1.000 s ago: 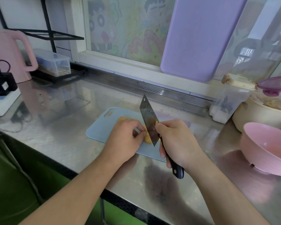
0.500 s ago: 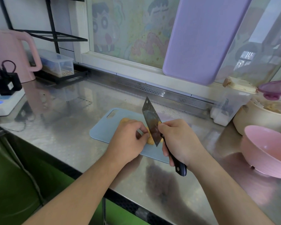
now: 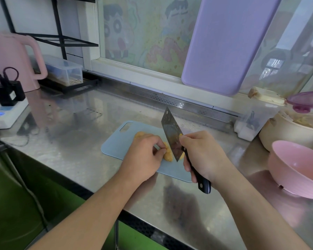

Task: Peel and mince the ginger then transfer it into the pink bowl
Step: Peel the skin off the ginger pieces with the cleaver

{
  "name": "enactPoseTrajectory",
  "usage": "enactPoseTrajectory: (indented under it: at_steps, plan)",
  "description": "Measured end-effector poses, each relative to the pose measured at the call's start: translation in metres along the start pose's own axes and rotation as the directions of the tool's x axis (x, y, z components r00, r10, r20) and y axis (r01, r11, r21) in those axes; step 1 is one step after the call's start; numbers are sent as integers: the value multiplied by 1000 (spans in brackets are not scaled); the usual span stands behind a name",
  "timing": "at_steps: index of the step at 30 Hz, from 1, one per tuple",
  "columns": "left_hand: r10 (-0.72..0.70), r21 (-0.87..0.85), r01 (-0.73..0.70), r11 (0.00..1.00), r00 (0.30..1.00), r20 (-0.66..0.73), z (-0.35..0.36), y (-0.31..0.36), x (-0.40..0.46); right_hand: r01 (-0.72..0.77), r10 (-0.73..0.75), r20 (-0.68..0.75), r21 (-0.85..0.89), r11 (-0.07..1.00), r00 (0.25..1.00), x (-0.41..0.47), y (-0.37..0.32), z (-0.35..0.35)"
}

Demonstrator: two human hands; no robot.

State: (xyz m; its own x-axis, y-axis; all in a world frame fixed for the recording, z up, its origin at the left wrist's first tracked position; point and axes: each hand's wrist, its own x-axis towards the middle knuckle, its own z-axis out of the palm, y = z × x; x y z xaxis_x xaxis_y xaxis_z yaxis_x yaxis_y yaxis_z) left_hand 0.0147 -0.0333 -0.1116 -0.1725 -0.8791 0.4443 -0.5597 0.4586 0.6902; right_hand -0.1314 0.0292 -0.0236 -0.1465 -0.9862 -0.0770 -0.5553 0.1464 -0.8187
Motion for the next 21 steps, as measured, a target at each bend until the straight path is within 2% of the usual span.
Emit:
enactPoseTrajectory:
  at_steps: [12, 21]
  plan:
    - [6, 2, -6, 1000, 1000, 10, 0, -1, 1, -18, 18, 6, 24, 1000, 1000, -1, 0, 5]
    - [-4, 7, 4, 1000, 1000, 21, 0, 0, 1, -25, 24, -13, -58, 998, 1000, 3, 4, 10]
